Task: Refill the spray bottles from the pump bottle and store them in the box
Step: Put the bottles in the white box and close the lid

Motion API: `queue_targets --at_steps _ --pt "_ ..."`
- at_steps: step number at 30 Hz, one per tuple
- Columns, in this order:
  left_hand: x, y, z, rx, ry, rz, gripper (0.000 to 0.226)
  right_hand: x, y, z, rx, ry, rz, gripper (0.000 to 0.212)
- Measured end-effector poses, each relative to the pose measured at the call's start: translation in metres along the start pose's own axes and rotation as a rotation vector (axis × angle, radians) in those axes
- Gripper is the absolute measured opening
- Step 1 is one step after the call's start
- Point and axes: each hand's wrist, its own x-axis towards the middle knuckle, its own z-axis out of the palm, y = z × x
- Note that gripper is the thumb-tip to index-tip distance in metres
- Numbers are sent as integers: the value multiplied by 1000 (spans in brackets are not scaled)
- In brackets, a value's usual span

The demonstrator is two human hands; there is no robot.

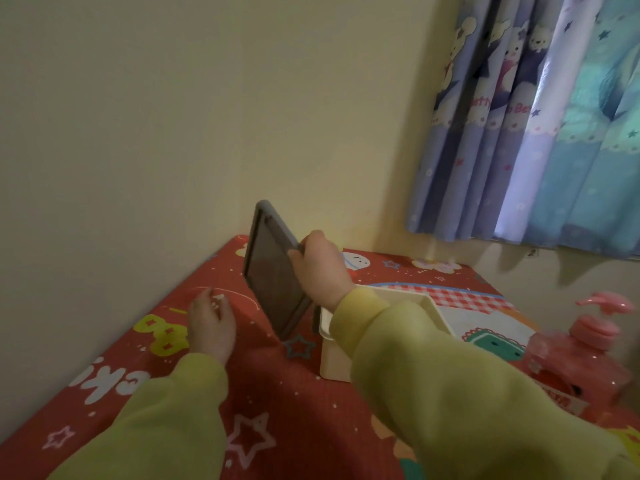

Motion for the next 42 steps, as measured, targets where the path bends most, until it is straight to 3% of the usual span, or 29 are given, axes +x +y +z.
queue_targets --at_steps 4,7,14,19,22,25,32,42 --pt "-2 3 14 -125 -249 -410 39 14 -4 -41 85 33 72 23" --pt "-16 16 20 -366 -329 -555 23 18 2 -68 186 74 91 26" --pt "-18 59 12 -601 -280 -258 12 14 49 -115 463 226 231 25" --pt "-14 94 11 -391 -175 58 13 4 91 -129 407 402 265 41" --pt "-16 108 14 -291 -175 166 23 -5 111 -129 345 387 292 35" --pt "-25 112 26 -215 -202 250 11 -14 129 -126 296 367 315 21" --pt "-44 102 51 -185 -254 259 19 -27 168 -109 203 381 398 19" --pt "-44 65 76 -24 -386 173 11 -37 210 -80 108 246 582 26"
